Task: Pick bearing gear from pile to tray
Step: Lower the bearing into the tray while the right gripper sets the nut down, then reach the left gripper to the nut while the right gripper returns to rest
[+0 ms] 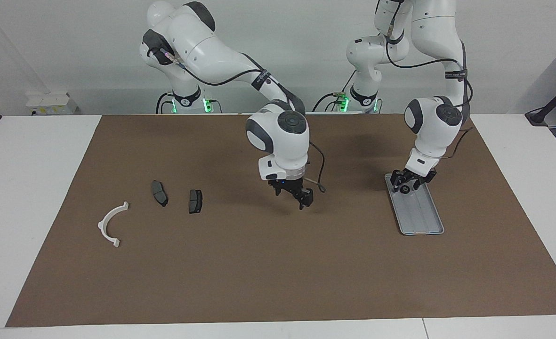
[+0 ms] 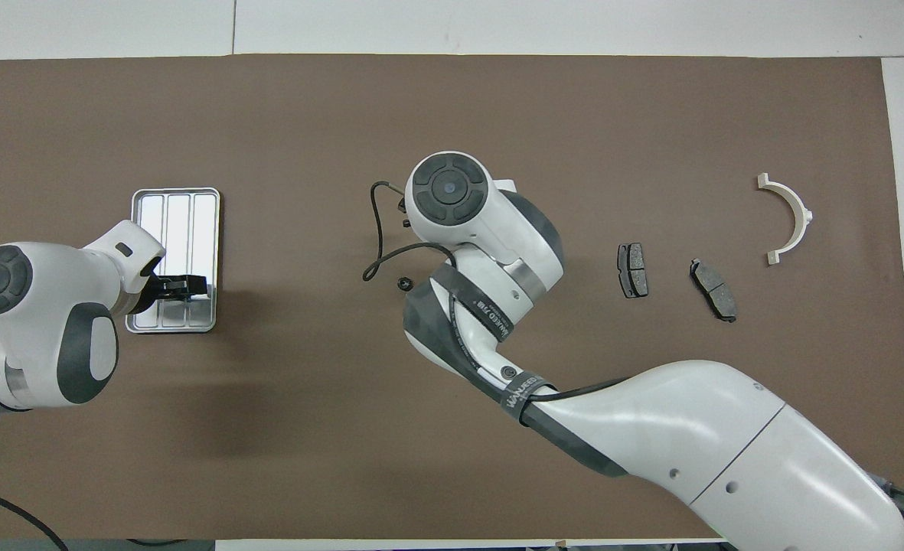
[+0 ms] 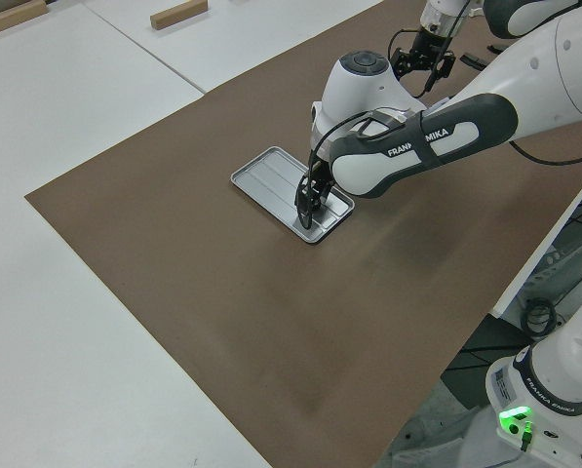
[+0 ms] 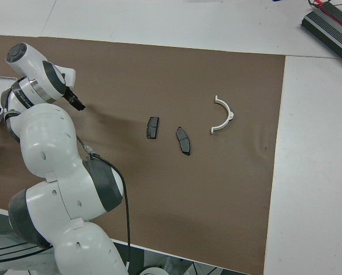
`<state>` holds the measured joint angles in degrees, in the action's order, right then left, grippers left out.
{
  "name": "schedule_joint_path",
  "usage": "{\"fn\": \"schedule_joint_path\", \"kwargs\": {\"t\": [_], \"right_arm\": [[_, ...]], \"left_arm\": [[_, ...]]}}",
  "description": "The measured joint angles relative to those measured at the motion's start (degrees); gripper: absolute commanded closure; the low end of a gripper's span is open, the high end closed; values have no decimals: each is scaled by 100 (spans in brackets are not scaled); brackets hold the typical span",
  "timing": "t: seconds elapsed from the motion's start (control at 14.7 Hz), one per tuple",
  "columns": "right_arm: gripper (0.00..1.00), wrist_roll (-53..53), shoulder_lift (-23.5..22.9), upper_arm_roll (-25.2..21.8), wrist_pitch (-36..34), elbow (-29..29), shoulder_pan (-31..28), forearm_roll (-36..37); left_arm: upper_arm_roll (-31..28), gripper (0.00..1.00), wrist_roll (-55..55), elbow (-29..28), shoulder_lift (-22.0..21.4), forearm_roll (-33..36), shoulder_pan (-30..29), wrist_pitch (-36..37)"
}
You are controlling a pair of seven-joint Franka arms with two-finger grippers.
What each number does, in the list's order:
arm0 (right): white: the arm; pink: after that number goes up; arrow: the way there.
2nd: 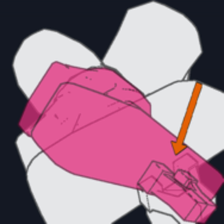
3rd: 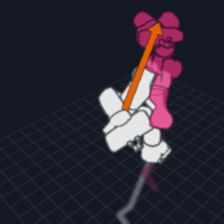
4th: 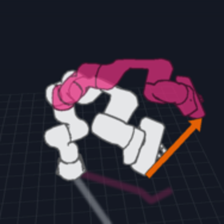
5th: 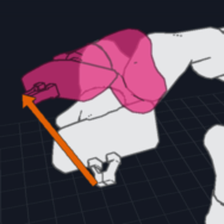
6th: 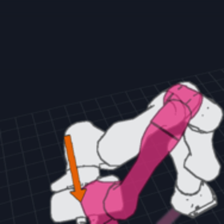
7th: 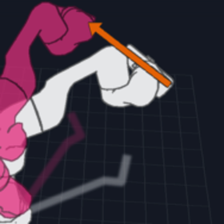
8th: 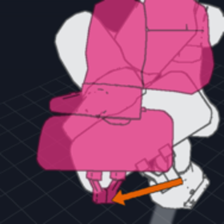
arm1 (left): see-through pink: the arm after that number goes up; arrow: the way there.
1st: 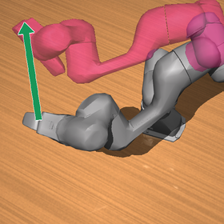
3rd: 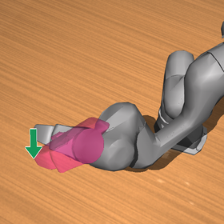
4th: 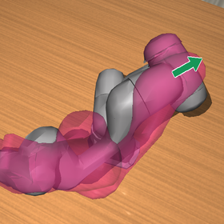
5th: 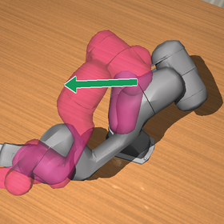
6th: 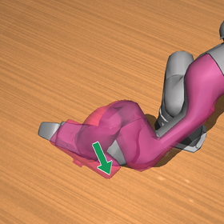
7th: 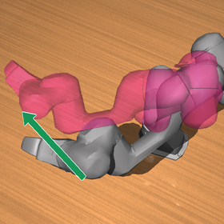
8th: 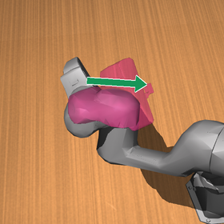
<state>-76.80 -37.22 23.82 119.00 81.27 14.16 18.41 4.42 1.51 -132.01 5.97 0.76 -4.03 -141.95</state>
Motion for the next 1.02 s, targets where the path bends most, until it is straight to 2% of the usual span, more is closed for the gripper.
{"fn": "schedule_joint_path", "kwargs": {"t": [0.27, 0.48, 0.81, 1.02], "right_arm": [[0, 1138, 173, 25, -277, -13, -493, -129], [0, 1925, 310, 27, -539, -14, -740, -250], [0, 3562, 534, -16, -939, -12, -1169, -362], [0, 4861, 845, -588, -1093, 47, -1183, -869]], "left_arm": [[26, 0, 49, 1465, -78, -1, 36, 1719], [43, 0, 711, 2317, -86, -2, 470, 2319], [75, 1, 2252, 2532, 69, 39, 1671, 2302], [79, 1, 2872, 2533, 169, 45, 2157, 2082]]}}
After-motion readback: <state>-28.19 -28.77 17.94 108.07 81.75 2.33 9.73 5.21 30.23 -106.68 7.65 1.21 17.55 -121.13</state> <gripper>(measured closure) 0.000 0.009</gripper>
